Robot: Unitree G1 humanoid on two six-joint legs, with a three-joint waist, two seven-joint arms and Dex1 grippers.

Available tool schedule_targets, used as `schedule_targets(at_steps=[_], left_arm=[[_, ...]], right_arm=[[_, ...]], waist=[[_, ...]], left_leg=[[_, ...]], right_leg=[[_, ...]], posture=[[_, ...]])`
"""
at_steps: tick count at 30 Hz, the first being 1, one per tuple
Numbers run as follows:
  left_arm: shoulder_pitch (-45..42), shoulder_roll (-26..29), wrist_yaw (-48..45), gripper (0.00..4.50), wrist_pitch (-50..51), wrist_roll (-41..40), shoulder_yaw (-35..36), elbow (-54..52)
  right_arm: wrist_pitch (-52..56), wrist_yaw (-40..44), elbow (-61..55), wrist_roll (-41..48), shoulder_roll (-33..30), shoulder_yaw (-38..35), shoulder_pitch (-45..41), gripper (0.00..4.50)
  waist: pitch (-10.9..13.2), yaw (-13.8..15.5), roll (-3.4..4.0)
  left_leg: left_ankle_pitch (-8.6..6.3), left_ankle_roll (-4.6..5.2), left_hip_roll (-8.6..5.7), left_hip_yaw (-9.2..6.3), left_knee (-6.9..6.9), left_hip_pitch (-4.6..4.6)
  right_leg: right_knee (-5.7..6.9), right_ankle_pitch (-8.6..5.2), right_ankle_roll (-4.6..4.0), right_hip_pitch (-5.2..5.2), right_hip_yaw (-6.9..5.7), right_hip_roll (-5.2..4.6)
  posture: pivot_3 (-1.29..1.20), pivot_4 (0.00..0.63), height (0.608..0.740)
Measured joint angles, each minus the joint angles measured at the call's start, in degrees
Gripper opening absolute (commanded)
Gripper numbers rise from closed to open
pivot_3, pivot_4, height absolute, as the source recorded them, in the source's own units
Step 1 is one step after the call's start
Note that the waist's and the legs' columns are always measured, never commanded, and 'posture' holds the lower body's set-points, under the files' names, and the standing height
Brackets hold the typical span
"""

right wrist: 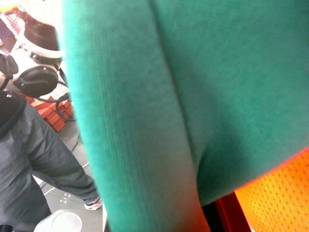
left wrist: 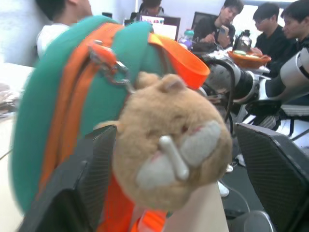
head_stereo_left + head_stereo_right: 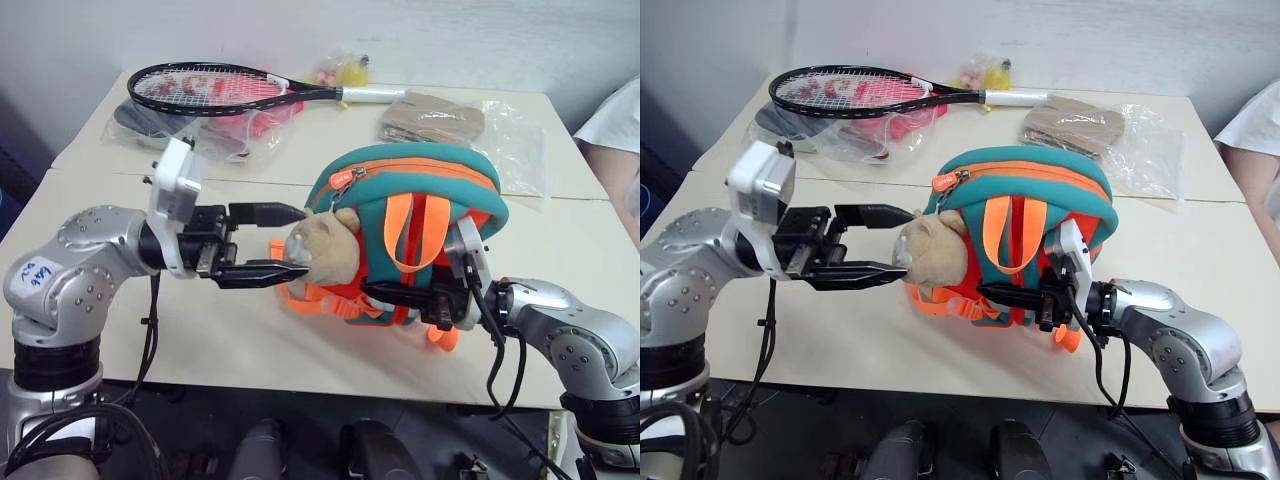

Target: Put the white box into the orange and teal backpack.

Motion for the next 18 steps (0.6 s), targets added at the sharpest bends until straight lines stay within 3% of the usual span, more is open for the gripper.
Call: schedule_targets(at_steps=[4, 10, 18], left_arm=[[2.09, -4.51, 4.90, 1.87, -5.39, 5.03, -3.51, -0.94], [3.00, -3.29, 4.84, 0.15, -10.00, 9.35, -6.10, -1.31], [1.74, -0.32, 4.96, 0.02, -8.31, 6.59, -2.97, 1.21]], right_arm=[[-0.01, 0.05, 0.52, -0.57, 0.05, 0.07, -0.53, 0.00], [-0.02, 0.20, 0.67, -1.10, 0.65, 0.23, -0.86, 0.00], [-0.31, 0.42, 0.68, -1.94, 1.72, 0.32, -0.95, 0.00]], waist=[[0.00, 0.29, -0.01], [0.00, 0.19, 0.00], [0.00, 0.14, -0.01]], left_leg=[[-0.01, 0.02, -0.01, 0.00, 0.08, -0.03], [-0.01, 0.02, -0.01, 0.01, 0.02, -0.02], [0.00, 0.00, 0.02, 0.00, 0.03, -0.03]], right_leg=[[-0.02, 0.01, 0.01, 0.03, 0.00, 0.00], [-0.04, 0.01, 0.01, 0.03, 0.00, 0.00], [-0.02, 0.01, 0.01, 0.00, 0.01, 0.03]], posture=[[0.00, 0.150, 0.740], [0.00, 0.150, 0.740], [0.00, 0.150, 0.740]])
